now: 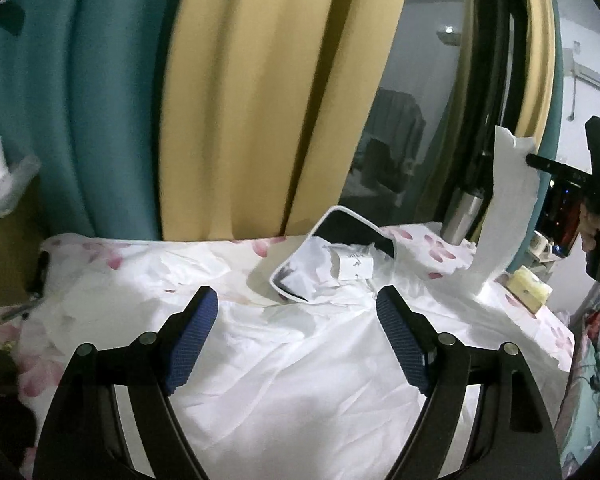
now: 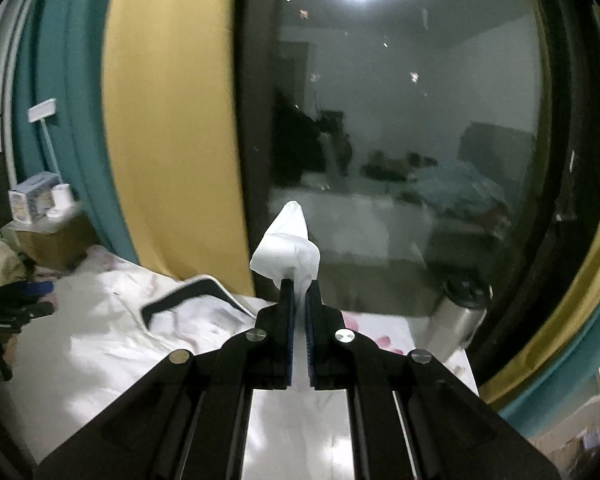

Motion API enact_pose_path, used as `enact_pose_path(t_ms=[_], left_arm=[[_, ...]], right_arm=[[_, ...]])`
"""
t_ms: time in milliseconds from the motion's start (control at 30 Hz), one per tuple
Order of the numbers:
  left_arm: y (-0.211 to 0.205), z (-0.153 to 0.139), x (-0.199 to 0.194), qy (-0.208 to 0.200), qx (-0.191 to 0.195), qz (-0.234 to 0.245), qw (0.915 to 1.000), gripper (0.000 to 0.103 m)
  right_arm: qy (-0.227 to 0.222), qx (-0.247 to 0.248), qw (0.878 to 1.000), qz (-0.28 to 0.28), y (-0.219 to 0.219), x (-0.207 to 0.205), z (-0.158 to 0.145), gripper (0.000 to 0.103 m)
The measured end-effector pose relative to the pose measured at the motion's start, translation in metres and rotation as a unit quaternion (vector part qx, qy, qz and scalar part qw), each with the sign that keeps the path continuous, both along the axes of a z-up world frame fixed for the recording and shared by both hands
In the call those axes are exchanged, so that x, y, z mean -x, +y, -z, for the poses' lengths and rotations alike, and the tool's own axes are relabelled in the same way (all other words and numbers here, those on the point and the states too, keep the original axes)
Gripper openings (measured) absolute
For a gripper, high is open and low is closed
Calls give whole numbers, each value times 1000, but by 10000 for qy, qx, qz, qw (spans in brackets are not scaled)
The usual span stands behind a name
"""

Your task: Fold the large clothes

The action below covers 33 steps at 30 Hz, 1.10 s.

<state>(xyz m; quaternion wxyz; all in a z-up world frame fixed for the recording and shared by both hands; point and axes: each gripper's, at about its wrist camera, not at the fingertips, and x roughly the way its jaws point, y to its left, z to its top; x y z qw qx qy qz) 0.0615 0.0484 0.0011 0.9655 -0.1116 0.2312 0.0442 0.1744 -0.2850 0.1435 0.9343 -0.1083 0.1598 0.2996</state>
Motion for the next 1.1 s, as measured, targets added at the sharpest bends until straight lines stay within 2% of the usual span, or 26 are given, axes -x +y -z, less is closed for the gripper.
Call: enact_pose_path(t_ms=[200,533,700,800,967,1000,1100], left_arm=[[17,-6,30,-180,-11,-140,9997,84],[38,5,46,-124,126,-348,9992,84],[49,12,47,-25,166,-465,9988,84],[53,16,44,56,164,-501,9986,84],[59,26,32,224,198,-546,9981,84],[59,28,29,255,192,-550,9980,84],[57,32,19,387,146,-534,9977,84]], right_arm=[[91,-26,9994,-331,39,20,5,5],[429,348,9927,-1076,143,16,55,5],[896,469,9798,-1724,191,14,89,5],[1200,575,9673,-2158,214,18,112,5],[1597,600,9528,-2512,242,28,149,6],[1713,644,9500,-2531,246,28,157,10],[1958,670,9491,-2373,245,26,174,44]])
